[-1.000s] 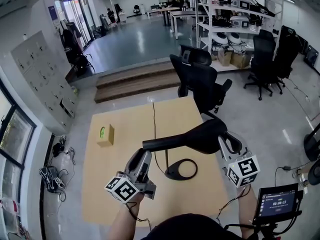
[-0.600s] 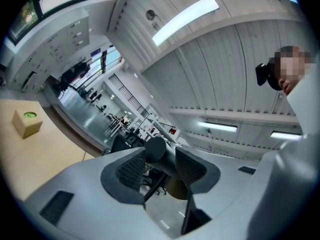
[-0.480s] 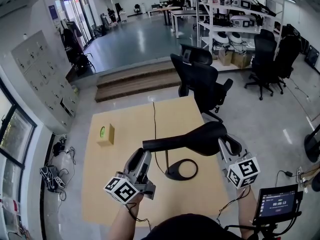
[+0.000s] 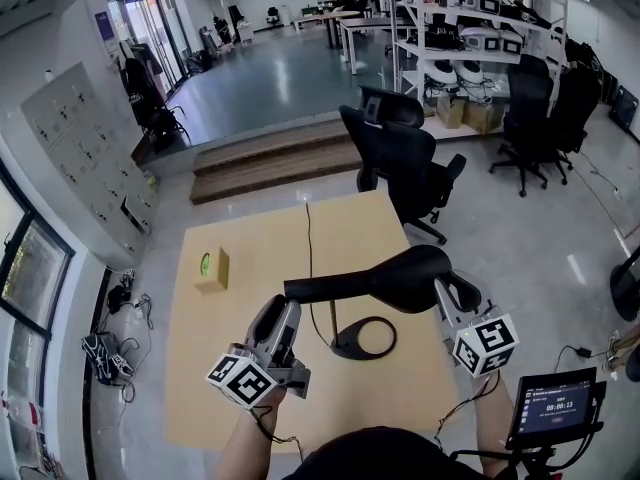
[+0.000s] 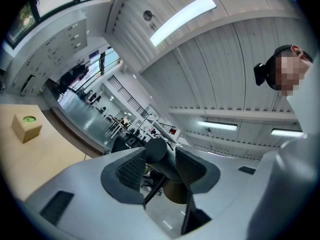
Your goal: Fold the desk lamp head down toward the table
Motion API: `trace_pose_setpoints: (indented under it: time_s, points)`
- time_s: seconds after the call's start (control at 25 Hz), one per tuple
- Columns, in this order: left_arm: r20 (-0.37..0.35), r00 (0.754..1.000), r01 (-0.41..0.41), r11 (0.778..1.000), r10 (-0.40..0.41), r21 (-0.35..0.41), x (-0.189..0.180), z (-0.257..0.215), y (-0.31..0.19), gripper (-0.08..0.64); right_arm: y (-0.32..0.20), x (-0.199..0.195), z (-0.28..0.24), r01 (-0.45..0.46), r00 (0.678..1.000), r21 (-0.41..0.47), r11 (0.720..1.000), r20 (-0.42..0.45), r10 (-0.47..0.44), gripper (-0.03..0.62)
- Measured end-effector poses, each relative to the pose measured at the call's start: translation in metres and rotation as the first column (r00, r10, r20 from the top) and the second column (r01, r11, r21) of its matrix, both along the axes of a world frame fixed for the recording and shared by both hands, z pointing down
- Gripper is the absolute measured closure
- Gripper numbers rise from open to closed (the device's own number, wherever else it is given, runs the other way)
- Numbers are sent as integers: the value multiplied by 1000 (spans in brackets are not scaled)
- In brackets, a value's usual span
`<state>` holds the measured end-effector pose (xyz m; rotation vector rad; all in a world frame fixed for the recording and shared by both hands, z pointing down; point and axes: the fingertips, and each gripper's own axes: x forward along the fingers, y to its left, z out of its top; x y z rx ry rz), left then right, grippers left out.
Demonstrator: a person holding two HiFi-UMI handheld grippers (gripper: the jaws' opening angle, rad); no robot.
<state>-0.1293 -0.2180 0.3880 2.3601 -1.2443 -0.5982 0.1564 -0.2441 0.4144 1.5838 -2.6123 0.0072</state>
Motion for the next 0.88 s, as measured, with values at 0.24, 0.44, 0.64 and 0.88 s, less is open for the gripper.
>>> trace_pose_setpoints:
  time_s: [0.24, 0.44, 0.64, 0.88]
  points:
    - [3, 1000, 1, 1000, -1, -1, 0, -1, 0, 385, 1, 0, 3, 2, 1000, -8, 1000, 9, -2, 512]
    - [5, 1000, 1, 1000, -1, 6, -1, -1, 2, 385, 2, -1, 5, 5, 1000, -15, 1000, 12, -5, 512]
    - [7, 1000, 4, 1000, -4, 4, -1, -4, 2, 385, 2, -2, 8, 9, 1000, -24, 1000, 14, -9, 512]
    - [11, 1000, 3, 1000, -3, 8, -1, -6, 1, 385, 2, -3, 12, 11, 1000, -35, 999, 19, -11, 512]
